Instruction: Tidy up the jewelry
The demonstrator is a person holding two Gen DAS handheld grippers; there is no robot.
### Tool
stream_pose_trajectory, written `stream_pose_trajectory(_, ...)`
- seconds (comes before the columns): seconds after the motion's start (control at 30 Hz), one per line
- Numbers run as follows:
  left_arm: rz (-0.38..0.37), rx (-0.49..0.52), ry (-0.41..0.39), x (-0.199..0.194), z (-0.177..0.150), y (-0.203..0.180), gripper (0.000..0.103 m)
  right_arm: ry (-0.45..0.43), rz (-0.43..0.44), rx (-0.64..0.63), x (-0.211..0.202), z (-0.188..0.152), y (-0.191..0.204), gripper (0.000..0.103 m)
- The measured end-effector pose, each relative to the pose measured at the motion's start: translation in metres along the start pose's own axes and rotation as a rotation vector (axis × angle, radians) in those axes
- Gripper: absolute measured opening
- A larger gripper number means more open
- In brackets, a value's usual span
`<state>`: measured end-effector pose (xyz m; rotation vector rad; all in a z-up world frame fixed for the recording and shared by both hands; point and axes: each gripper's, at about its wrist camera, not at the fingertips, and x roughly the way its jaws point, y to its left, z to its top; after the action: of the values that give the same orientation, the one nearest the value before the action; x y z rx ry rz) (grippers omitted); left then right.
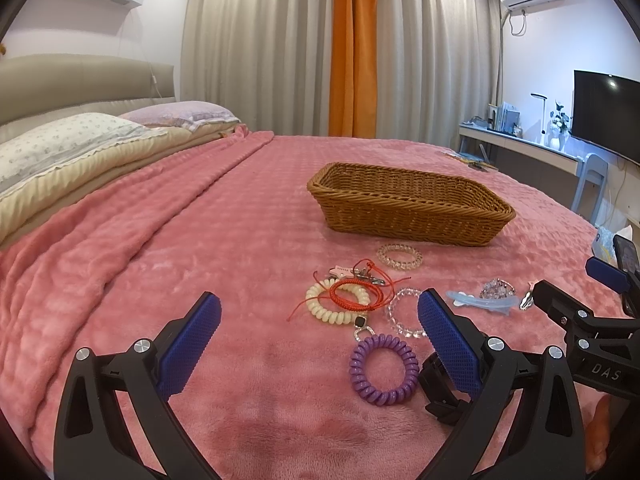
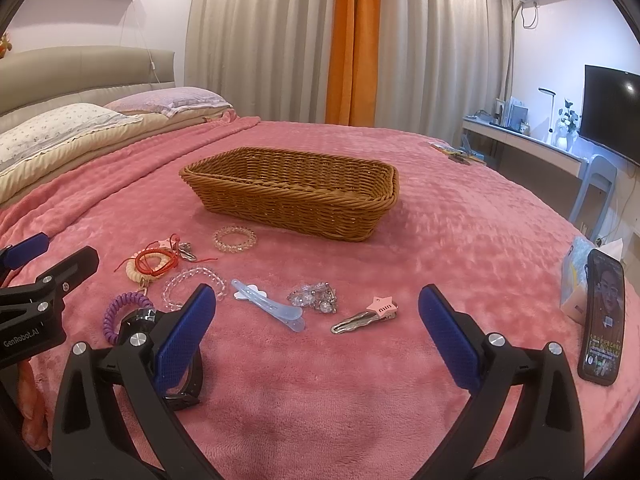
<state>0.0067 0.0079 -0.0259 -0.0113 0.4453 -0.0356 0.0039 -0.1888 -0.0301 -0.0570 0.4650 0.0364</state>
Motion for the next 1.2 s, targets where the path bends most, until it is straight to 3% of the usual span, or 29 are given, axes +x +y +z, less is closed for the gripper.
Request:
stream_pose_trajectory(1.03,-0.010,-0.017,0.006,-0.001,-0.004,-0.001,0.096,-0.003,-0.003,0.000,0.000,0.000,0.000,0.097)
stream_pose_trajectory(1.2,-0.086,-0.058,0.061,0.003,0.002,0.011,0.096,-0.002,0.007,0.037,0.000,0.002,-0.009,0.090)
